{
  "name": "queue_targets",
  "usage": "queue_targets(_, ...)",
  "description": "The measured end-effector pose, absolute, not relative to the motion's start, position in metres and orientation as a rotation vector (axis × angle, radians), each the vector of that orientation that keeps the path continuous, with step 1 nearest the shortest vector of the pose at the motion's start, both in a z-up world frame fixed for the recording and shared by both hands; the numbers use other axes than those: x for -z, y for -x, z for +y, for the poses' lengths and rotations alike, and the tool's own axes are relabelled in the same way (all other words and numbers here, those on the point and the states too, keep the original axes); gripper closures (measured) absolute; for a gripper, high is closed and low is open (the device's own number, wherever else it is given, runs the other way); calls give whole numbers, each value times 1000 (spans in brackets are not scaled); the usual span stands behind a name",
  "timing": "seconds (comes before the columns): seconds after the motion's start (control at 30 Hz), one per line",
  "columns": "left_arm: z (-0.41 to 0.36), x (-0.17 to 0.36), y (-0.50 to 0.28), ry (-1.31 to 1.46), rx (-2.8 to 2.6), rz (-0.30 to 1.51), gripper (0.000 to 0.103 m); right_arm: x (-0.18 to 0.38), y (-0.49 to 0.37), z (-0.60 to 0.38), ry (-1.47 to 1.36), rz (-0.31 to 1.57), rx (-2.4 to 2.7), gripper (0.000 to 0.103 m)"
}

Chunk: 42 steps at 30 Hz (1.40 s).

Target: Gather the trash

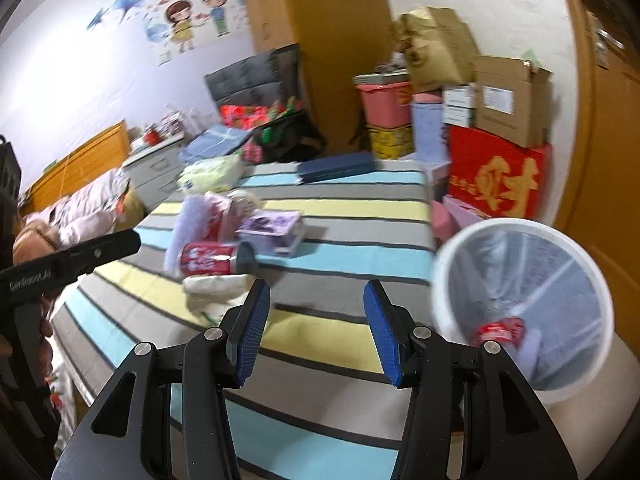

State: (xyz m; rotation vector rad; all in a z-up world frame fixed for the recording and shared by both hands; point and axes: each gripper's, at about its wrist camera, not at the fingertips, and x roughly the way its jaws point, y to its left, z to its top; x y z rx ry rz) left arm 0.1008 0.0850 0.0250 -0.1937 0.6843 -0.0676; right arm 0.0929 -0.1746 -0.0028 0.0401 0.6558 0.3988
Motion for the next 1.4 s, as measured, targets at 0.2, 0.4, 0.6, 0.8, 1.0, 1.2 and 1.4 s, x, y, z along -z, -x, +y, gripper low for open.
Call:
queue_targets(0.2, 115, -10, -102, 211, 35, 716, 31, 14, -101, -139, 30, 698, -497, 49)
queue_targets(0.4, 134, 0, -114, 216, 28, 738, 31, 24, -116, -119, 23, 758, -561, 49)
queue_targets(0.6, 146, 10, -139, 203, 55, 767, 31, 28, -120, -102, 103, 768, -593, 49)
queue_targets(0.8, 144, 16, -164, 157, 80, 795, 31, 36, -128, -98, 133, 819, -607, 49)
queue_targets(1.0, 140, 23, -186, 142, 105, 819, 31, 42, -132, -96, 137, 851, -599, 49)
queue_targets(1.2, 141, 34, -202, 155, 108, 853, 31, 49, -134, -96, 122, 896, -599, 49)
queue_targets(1.4, 146, 39, -210, 209, 118, 855, 31, 50, -134, -103, 47, 918, -613, 52)
